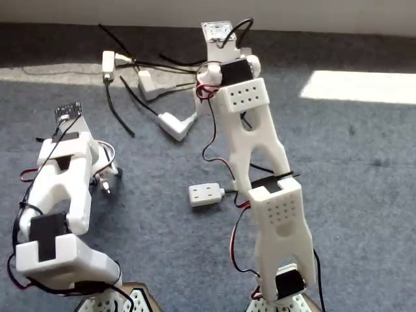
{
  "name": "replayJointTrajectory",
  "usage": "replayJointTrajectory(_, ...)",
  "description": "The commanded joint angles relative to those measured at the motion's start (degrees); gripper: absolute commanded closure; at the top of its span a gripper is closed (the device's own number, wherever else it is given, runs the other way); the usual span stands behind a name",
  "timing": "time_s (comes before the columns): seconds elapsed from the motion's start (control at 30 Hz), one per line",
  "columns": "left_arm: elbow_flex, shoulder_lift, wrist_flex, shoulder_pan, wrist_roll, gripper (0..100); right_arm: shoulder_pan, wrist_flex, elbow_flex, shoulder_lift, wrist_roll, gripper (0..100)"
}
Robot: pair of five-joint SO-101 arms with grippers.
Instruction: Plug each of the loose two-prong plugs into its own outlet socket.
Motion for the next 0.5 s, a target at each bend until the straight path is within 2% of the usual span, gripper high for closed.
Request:
replayJointTrajectory(0.0, -8.8, 6.1, 6.0, -0.5, 0.4, 78, 0.7, 2.2, -0.1, -3.6, 0.6, 82.8)
replayJointTrajectory(0.3, -11.6, 8.0, 10.5, -0.8, 2.9, 79, 0.7, 2.2, -0.1, -3.5, 0.6, 82.8)
replayJointTrajectory(0.47, -12.2, 8.0, 10.5, -2.5, 3.1, 90, 0.7, 2.2, 0.0, -3.5, 0.6, 82.8)
